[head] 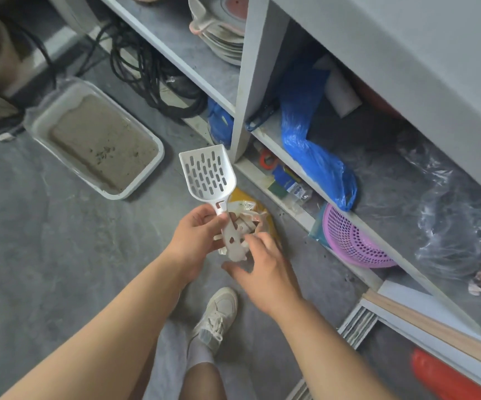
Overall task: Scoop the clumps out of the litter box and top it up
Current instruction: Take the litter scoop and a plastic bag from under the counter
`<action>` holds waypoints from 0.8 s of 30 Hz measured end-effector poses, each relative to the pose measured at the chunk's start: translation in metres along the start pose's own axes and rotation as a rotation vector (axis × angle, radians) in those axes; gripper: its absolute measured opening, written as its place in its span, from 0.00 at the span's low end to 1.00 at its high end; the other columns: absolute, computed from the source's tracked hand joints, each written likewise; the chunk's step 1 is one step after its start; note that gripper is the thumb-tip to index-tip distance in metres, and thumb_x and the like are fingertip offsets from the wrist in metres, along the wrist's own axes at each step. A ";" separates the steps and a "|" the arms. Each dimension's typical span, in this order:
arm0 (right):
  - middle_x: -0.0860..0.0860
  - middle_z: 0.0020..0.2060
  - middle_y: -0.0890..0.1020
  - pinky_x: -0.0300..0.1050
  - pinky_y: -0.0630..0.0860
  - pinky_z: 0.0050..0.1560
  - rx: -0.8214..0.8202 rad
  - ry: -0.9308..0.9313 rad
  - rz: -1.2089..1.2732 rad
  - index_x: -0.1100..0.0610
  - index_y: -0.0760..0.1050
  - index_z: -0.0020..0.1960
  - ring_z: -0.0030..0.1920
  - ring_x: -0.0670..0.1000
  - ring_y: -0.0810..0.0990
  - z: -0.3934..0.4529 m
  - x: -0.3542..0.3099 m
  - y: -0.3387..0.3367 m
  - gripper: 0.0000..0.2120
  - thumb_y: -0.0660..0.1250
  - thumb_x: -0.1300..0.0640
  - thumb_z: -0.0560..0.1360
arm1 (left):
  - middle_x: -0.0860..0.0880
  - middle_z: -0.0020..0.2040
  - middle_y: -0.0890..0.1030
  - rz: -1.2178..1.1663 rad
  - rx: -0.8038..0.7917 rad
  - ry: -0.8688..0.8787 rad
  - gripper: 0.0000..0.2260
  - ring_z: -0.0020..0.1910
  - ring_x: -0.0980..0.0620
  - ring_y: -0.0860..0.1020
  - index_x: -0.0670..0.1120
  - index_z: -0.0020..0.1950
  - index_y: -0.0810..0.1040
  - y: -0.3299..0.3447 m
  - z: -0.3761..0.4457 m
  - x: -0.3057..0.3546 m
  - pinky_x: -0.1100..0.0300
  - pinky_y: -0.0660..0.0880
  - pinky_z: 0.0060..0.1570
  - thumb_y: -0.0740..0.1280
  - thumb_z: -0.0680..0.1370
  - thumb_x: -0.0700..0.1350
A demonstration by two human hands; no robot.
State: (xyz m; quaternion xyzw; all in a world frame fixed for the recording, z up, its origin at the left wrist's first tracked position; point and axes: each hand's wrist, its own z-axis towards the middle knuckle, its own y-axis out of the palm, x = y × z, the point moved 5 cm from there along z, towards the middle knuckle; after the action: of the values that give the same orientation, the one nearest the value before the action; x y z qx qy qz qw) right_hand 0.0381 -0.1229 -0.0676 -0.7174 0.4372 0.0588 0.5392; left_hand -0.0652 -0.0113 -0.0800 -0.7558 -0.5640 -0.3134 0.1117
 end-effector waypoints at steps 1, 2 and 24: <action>0.46 0.59 0.71 0.47 0.74 0.57 -0.027 0.000 0.001 0.49 0.72 0.64 0.60 0.49 0.72 0.006 0.002 -0.011 0.27 0.71 0.39 0.70 | 0.43 0.53 0.86 -0.011 0.011 0.003 0.05 0.42 0.50 0.85 0.38 0.57 0.77 -0.002 0.000 0.001 0.57 0.81 0.39 0.66 0.82 0.38; 0.46 0.60 0.71 0.46 0.74 0.58 -0.033 -0.001 -0.009 0.48 0.71 0.66 0.61 0.48 0.72 0.014 0.005 -0.025 0.27 0.71 0.38 0.71 | 0.43 0.54 0.86 -0.019 0.021 0.005 0.07 0.42 0.50 0.85 0.37 0.58 0.77 -0.004 0.000 0.001 0.58 0.81 0.38 0.66 0.82 0.38; 0.62 0.52 0.77 0.51 0.67 0.50 0.500 0.087 -0.344 0.64 0.75 0.52 0.53 0.63 0.73 0.126 0.024 -0.115 0.06 0.62 0.62 0.79 | 0.45 0.51 0.87 0.000 0.070 -0.014 0.03 0.44 0.50 0.85 0.42 0.54 0.79 -0.014 0.020 0.002 0.58 0.81 0.39 0.67 0.81 0.39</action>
State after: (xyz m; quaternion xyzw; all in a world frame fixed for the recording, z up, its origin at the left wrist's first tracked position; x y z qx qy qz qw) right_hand 0.1807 -0.0283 -0.0501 -0.6277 0.3331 -0.1736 0.6818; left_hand -0.0706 0.0057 -0.0972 -0.7536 -0.5754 -0.2881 0.1340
